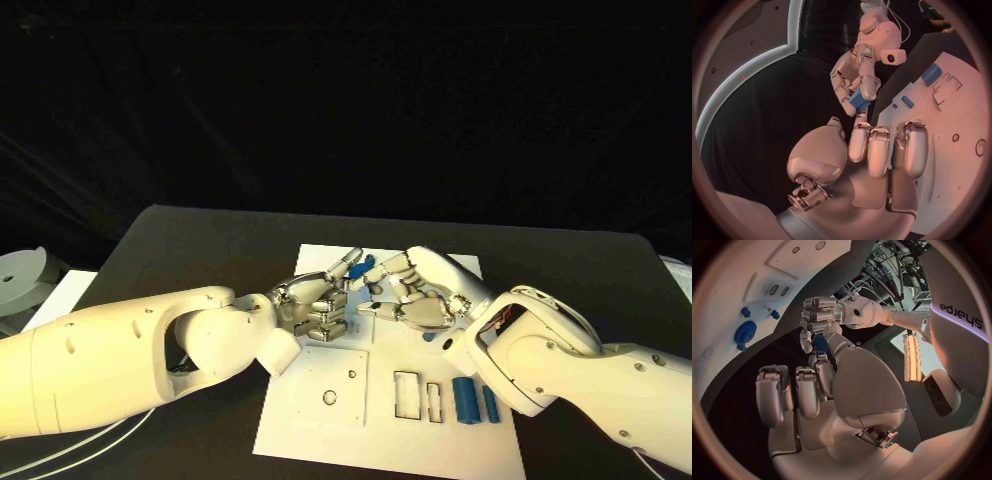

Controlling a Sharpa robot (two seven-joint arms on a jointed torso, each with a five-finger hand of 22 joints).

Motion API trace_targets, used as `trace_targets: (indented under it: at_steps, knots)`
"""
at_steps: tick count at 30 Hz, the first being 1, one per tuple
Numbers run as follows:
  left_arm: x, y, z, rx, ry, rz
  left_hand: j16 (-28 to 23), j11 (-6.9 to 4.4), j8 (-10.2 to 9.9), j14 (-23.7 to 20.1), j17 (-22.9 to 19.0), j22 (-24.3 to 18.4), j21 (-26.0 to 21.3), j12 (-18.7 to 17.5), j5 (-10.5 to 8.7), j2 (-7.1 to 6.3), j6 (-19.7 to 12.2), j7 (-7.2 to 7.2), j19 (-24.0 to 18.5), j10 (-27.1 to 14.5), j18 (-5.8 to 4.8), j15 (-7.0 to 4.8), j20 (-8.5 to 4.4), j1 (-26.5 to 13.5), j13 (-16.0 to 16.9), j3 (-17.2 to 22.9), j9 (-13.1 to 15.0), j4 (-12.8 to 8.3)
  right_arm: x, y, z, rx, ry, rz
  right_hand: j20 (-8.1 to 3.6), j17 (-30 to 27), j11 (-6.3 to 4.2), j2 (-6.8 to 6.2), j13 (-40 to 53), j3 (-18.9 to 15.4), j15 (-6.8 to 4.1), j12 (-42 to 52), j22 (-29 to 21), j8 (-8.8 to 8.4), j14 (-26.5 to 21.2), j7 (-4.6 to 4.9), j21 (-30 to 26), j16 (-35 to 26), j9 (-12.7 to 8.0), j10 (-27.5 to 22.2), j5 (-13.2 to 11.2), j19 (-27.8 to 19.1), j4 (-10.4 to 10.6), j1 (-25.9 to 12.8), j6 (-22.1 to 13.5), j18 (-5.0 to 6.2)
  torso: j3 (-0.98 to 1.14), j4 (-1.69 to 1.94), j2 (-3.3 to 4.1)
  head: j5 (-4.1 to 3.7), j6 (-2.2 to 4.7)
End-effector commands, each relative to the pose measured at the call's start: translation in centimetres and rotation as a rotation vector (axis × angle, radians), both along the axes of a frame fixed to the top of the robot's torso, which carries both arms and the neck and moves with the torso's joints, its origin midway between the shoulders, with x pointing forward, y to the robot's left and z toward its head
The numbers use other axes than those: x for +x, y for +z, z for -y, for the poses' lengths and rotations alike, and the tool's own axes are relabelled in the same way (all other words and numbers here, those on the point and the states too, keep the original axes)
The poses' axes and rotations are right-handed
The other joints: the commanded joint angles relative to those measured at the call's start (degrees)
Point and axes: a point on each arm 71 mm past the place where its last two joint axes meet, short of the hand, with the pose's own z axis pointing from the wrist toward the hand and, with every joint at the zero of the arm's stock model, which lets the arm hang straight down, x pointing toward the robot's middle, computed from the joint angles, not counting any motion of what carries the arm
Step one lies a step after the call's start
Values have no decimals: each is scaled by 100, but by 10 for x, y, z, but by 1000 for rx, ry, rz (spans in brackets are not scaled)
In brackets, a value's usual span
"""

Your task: Assemble the parts on the task board

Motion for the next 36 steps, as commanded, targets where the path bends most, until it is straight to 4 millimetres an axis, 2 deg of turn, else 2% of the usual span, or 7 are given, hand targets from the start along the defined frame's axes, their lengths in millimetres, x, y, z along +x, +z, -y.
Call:
trace_targets:
  at_steps: [1,36]
  knots:
    - [0,1,1,-20,-11,5,17,-6,17,600,1509,655,22,30,36,-8,29,1,215,24,-40,-36,-42,63,194,-1,8,-25,-1,0,0,-13,5,6,-44,1375,7,82,46,36,-26,10,883,26,577,-36,24,24,9,44,22,266,-8,15,70,-72,-2,-3,-1,1,-2]
    - [1,0,-2,2,-9,11,17,-21,44,600,1509,672,30,35,34,-30,75,-18,221,36,-43,-47,-52,165,212,8,43,-47,3,1,6,-6,-23,33,-47,1373,2,87,38,55,-29,-5,887,26,577,-40,26,23,12,42,34,268,-33,32,81,-73,-6,-1,3,-26,-16]
